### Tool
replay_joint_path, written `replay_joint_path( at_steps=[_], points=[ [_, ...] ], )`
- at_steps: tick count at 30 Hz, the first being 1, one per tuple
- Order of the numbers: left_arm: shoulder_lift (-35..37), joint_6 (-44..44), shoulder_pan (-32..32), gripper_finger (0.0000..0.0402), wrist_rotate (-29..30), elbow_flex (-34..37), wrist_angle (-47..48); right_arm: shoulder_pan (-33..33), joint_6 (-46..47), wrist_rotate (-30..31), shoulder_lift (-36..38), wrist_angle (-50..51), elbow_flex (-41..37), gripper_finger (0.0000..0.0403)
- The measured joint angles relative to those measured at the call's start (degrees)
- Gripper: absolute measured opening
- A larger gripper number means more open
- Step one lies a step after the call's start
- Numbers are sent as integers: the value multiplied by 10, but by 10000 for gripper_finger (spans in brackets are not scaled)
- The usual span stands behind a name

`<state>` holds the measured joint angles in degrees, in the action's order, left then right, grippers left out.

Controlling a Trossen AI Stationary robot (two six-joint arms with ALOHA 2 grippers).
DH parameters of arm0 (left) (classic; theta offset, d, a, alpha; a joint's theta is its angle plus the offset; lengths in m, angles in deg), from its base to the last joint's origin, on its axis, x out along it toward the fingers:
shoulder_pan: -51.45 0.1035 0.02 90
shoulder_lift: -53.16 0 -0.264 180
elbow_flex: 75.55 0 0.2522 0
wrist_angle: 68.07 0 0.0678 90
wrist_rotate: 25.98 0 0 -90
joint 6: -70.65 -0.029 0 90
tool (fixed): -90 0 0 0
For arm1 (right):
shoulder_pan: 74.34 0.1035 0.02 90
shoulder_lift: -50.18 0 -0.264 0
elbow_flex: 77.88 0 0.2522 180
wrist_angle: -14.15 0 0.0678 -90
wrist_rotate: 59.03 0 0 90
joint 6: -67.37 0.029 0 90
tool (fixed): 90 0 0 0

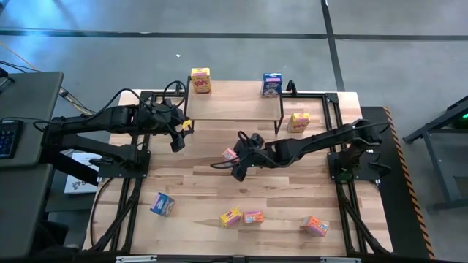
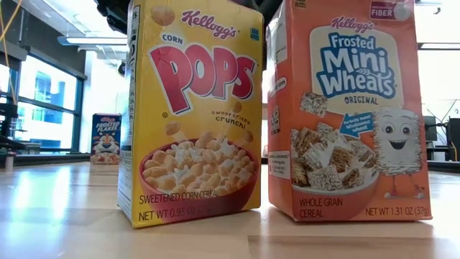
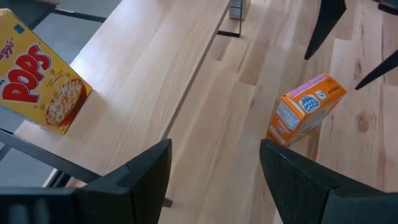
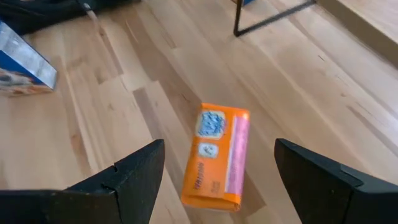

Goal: Stack cereal on shelf
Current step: Put the top left orange cereal box on the shelf

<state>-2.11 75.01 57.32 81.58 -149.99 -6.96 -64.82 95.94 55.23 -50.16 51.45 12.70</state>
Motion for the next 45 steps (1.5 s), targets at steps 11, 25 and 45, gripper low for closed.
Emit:
replay_joint_path(
  at_steps=[11,25,45],
  points=[
    [0,0,0,235,0,0,0,2,16,-3,-25,7,0,296],
    [0,0,0,235,-3,0,0,4,22,-5,-56,12,-1,296],
    [0,0,0,235,-3,0,-1,3,25,-21,-65,6,0,214]
  ],
)
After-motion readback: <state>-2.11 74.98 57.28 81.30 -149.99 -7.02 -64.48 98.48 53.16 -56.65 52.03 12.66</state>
